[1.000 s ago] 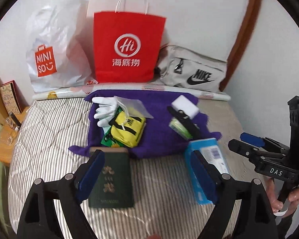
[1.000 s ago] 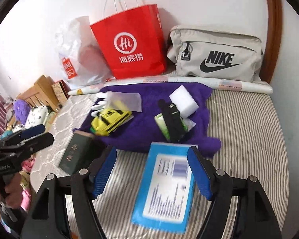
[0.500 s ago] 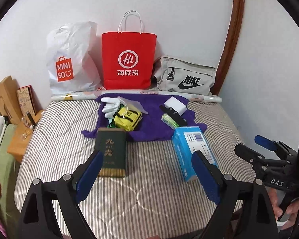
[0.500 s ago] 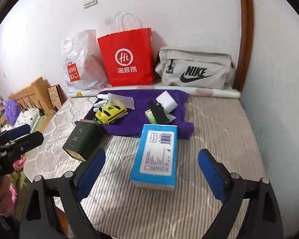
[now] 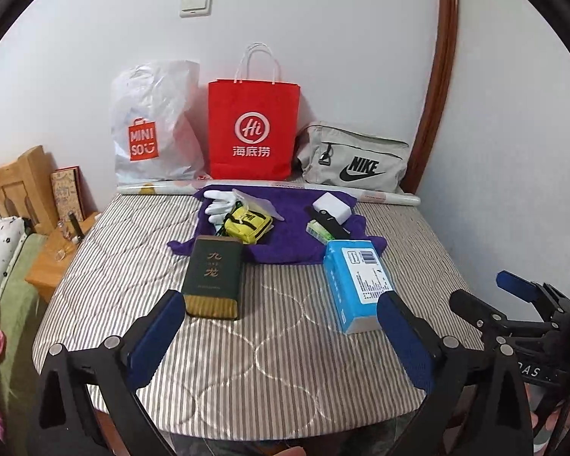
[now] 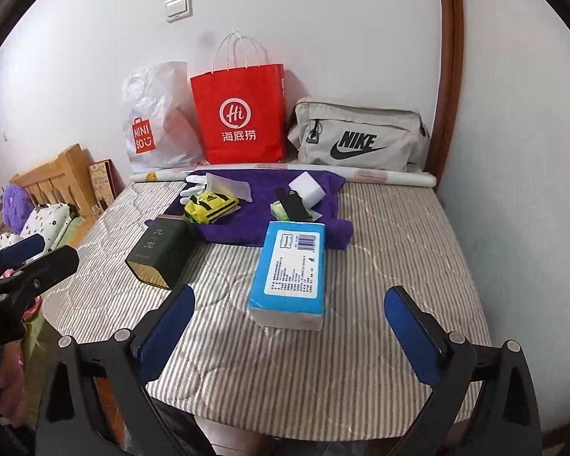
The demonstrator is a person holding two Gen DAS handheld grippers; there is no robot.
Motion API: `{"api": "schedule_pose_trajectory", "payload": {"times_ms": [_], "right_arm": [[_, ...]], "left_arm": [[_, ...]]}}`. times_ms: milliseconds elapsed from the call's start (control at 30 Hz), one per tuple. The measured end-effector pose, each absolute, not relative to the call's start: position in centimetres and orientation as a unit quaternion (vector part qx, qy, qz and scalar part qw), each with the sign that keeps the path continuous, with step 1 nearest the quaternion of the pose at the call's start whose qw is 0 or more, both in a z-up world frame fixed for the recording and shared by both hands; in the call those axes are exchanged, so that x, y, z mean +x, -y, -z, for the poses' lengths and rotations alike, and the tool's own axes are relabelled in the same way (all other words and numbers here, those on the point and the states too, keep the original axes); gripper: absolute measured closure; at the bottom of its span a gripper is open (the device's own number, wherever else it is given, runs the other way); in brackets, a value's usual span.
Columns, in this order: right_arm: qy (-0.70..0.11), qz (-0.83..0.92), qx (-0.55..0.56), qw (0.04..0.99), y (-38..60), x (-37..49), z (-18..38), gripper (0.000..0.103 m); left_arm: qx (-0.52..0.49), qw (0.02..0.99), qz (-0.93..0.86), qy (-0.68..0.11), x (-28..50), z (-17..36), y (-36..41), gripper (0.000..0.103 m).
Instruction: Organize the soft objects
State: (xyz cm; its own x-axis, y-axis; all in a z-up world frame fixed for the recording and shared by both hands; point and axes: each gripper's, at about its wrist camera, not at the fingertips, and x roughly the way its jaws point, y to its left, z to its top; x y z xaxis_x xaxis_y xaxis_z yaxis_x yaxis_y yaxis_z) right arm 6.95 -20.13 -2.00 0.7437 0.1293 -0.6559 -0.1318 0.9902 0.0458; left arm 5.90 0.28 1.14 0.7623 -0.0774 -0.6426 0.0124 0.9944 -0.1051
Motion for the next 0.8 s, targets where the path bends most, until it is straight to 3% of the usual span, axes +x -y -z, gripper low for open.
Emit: {"api": "schedule_pose_trajectory", "payload": {"times_ms": [800], "right_arm": [[-0.355, -0.064, 0.000, 0.933, 20.4, 5.5, 1.8, 0.003]], "left_arm": [[-0.056, 0.939, 0.038, -0.338, 3.8, -1.6, -0.5, 0.001]]}}
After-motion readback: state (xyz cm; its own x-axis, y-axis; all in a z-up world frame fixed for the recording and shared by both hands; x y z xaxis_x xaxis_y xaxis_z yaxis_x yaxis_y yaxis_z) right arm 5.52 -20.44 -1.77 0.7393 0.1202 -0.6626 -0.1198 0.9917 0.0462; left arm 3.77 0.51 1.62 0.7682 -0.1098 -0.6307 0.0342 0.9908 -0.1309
